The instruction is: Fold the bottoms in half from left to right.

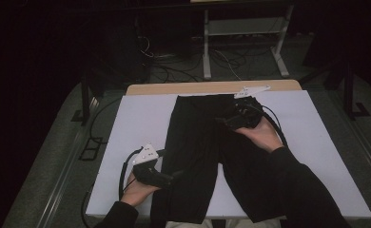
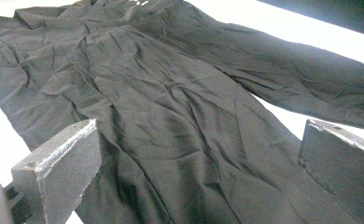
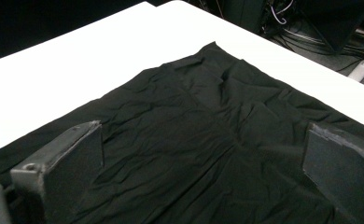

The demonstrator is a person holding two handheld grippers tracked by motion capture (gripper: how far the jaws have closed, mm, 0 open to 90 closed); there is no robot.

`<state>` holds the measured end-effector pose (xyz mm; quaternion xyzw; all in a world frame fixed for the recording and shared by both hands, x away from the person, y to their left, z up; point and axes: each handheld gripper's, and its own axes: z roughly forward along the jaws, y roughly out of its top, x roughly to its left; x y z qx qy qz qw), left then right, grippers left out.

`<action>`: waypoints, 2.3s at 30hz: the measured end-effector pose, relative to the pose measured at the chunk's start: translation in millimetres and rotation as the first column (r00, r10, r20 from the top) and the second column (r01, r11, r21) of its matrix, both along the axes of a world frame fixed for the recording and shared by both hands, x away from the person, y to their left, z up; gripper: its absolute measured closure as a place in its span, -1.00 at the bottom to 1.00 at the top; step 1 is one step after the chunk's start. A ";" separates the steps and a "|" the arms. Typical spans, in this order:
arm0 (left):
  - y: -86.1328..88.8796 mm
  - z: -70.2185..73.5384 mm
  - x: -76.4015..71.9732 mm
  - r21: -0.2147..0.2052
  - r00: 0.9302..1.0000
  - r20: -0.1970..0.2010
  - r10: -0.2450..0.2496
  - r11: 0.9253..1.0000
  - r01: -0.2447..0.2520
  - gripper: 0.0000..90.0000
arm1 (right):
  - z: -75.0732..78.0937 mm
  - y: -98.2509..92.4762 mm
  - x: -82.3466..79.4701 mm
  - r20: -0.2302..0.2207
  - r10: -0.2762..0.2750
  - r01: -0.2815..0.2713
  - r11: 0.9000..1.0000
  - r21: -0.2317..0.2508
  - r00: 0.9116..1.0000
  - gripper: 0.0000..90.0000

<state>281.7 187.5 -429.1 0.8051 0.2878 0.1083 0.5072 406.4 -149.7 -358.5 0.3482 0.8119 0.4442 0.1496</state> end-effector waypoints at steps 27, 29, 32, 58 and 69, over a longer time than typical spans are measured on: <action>0.3 0.4 -1.3 -0.007 1.000 -0.001 -0.003 1.000 0.003 -1.00 | -1.7 31.8 56.3 -0.008 -0.023 0.023 1.000 0.009 1.000 -1.00; 0.4 0.5 -1.4 -0.010 1.000 -0.001 -0.003 1.000 0.003 -1.00 | -2.5 35.9 59.5 -0.004 -0.024 0.024 1.000 0.017 1.000 -1.00; 0.4 0.5 -1.4 -0.016 1.000 -0.001 -0.004 1.000 0.004 -1.00 | -4.1 42.0 64.4 0.000 -0.032 0.032 0.999 0.018 0.999 -1.00; 1.4 1.7 -2.5 -0.031 1.000 0.001 -0.010 0.999 0.010 -1.00 | -18.2 97.3 99.9 -0.001 -0.079 0.079 0.996 0.031 0.997 -1.00; 2.6 2.2 -2.6 -0.038 1.000 0.001 -0.011 0.999 0.011 -1.00 | -28.4 116.1 114.0 -0.021 -0.102 0.103 0.993 0.051 0.995 -1.00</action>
